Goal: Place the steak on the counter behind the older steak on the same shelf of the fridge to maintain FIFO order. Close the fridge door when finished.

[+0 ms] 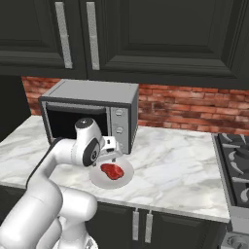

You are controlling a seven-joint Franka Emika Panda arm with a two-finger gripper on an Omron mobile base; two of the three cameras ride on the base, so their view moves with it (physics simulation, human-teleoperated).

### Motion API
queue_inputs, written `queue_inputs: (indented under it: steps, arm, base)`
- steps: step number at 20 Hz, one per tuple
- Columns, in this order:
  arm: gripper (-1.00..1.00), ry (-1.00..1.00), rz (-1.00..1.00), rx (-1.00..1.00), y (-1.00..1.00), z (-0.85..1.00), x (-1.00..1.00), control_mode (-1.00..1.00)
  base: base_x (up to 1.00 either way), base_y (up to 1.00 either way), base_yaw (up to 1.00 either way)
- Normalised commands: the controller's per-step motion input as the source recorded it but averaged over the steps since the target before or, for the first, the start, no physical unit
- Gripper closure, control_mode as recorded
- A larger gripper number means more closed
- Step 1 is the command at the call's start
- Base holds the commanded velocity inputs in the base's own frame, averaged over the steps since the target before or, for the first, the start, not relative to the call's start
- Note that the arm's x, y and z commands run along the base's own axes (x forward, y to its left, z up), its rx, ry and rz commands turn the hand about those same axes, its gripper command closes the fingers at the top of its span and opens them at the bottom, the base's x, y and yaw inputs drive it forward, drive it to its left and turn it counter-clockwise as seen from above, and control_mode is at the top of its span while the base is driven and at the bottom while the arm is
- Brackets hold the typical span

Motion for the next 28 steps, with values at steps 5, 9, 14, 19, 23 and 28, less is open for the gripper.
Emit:
queue_inputs:
  steps: [5, 9, 14, 19, 23, 28]
  arm:
    - [-1.0, 0.01, 0.0, 0.0, 0.0, 0.0, 0.09, -1.0]
    - [-1.0, 0.11, 0.01, 0.0, 0.0, -0.02, 0.44, -1.0]
    - [-1.0, 0.14, 0.05, 0.0, 0.0, -0.17, 0.38, -1.0]
    - [-1.0, 0.03, 0.12, 0.0, 0.0, -0.28, 0.0, -1.0]
    - [-1.0, 0.09, 0.14, -0.05, 0.09, -0.05, -0.06, -1.0]
    - [-1.0, 0.02, 0.19, -0.03, 0.03, -0.06, -0.17, -1.0]
  base:
    - [0.0, 0.0, 0.0]
    - [0.0, 0.0, 0.0]
    - [0.0, 0.0, 0.0]
    - [0.0, 0.0, 0.0]
    - [0.0, 0.0, 0.0]
    - [0.0, 0.0, 0.0]
